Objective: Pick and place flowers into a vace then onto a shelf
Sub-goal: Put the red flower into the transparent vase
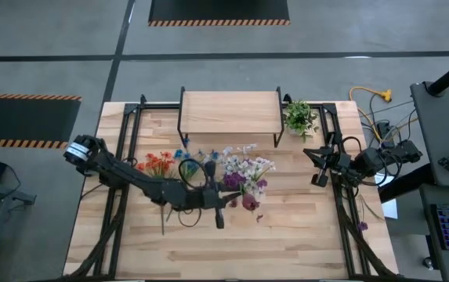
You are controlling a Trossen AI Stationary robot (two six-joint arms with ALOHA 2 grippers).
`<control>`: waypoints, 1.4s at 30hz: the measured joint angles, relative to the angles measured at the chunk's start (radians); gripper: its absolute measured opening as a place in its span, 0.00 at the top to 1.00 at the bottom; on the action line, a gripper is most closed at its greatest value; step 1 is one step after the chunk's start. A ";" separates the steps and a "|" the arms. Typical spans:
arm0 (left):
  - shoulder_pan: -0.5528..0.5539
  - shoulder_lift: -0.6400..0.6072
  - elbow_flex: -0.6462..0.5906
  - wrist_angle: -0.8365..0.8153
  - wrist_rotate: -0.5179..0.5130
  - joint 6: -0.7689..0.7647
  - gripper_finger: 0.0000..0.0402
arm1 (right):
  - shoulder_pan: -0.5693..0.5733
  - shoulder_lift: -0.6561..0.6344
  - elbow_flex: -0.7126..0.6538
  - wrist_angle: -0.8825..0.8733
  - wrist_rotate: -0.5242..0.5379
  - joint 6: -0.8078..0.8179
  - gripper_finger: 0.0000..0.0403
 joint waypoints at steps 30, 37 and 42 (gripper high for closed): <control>0.078 0.014 -0.014 0.077 0.158 0.029 1.00 | 0.000 0.000 0.000 -0.002 0.000 0.000 0.98; 0.085 0.063 -0.017 0.159 0.202 0.073 1.00 | 0.000 0.000 0.000 -0.002 0.000 0.000 0.98; 0.087 0.113 -0.010 0.211 0.201 0.098 1.00 | 0.000 0.000 0.000 -0.001 0.000 0.000 0.98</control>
